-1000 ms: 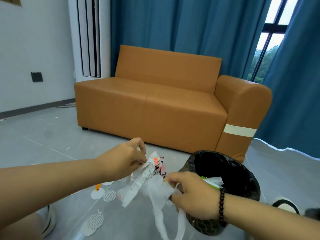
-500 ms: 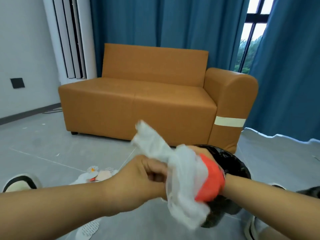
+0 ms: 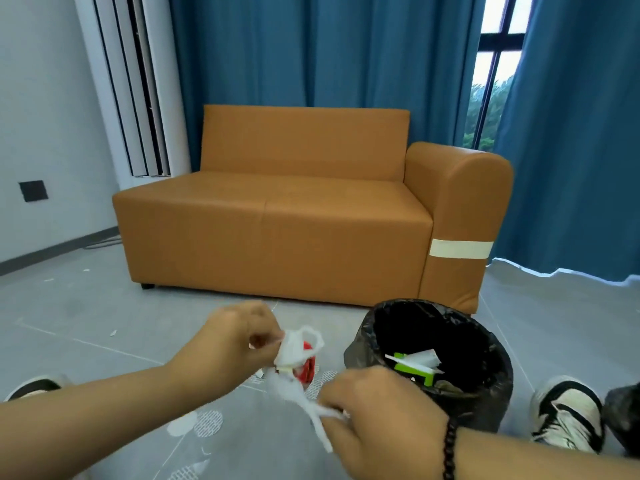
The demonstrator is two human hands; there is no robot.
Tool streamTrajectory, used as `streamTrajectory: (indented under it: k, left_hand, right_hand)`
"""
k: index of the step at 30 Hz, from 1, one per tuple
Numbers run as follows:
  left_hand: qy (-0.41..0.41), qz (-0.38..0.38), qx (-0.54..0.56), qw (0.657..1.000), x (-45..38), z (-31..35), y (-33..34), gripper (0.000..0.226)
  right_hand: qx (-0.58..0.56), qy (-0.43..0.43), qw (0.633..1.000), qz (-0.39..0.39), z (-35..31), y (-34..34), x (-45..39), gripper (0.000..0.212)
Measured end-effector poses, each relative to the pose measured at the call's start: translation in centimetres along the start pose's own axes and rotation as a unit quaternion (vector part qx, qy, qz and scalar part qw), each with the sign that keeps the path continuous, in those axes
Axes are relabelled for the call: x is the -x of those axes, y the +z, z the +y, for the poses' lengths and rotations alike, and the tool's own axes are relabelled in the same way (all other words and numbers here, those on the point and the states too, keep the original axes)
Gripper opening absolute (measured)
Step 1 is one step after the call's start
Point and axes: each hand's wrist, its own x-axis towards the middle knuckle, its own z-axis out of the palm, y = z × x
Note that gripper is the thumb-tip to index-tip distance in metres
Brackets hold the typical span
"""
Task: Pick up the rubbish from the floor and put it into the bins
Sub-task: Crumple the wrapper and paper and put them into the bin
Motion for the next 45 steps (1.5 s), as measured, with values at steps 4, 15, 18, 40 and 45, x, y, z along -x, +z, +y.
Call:
streamTrajectory:
  k: [4, 15, 18, 40, 45]
  left_hand:
    - [0.102, -0.195, -0.06, 0.974, 0.4, -0.7, 1.1, 0.012]
    - [-0.205, -0.052, 0.405, 0.89, -1.4, 4.5, -0.1, 0.018]
    - [-0.28, 0.015, 0.412, 0.867, -1.6, 3.8, -0.2, 0.011]
    - [-0.139, -0.216, 0.33, 0.908, -3.8, 4.4, -1.3, 0.021]
    - [-0.211, -0.067, 0.521, 0.825, -4.5, 4.9, 0.2, 0.02]
  right_hand:
    - [-0.082, 0.033, 0.984, 0.155, 2.2, -2.2, -0.8, 0.021]
    - [-0.096, 0.15, 0.972, 0.15, 7.2, 0.9, -3.4, 0.03]
    - [-0.078, 0.117, 0.984, 0.107, 5.1, 1.7, -3.3, 0.023]
    - [-0.04, 0.077, 0.965, 0.246, 4.6, -3.6, -3.7, 0.021]
    - [-0.293, 0.113, 0.925, 0.213, 4.1, -2.6, -4.5, 0.025]
